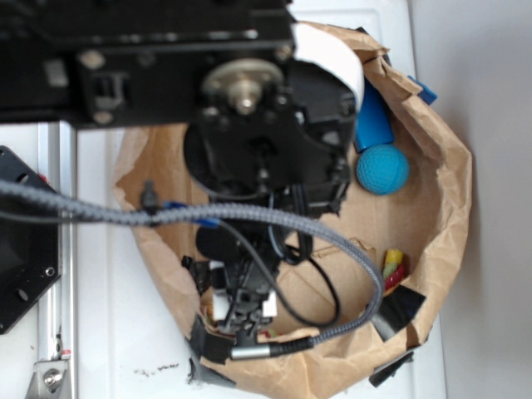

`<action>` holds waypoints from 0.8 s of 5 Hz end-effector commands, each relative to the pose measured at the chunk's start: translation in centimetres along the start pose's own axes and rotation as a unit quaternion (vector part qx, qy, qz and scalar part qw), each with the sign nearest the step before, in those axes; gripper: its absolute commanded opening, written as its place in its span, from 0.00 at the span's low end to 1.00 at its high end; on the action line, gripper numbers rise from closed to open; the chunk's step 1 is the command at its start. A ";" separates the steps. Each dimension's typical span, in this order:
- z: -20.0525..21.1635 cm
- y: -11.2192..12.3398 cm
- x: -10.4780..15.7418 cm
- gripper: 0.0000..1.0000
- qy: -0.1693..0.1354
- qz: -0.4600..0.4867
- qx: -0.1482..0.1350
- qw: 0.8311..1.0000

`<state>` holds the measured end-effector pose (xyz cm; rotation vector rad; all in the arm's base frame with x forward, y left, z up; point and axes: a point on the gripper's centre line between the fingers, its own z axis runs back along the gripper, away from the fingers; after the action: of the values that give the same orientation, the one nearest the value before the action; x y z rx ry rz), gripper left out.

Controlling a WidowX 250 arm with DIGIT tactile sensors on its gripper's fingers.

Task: Grab the multicolored rope.

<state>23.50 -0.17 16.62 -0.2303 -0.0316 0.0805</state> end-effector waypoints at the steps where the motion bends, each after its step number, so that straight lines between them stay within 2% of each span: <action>1: 1.3 0.0 0.6 1.00 -0.026 -0.001 0.000 1.000; 2: -0.7 0.7 2.1 1.00 -0.030 0.008 0.029 0.999; 3: -3.4 1.6 4.9 1.00 -0.022 0.027 0.063 0.997; 4: -5.7 2.2 5.7 1.00 0.000 0.027 0.082 0.996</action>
<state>28.46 1.27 9.27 -0.0667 0.0353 0.1445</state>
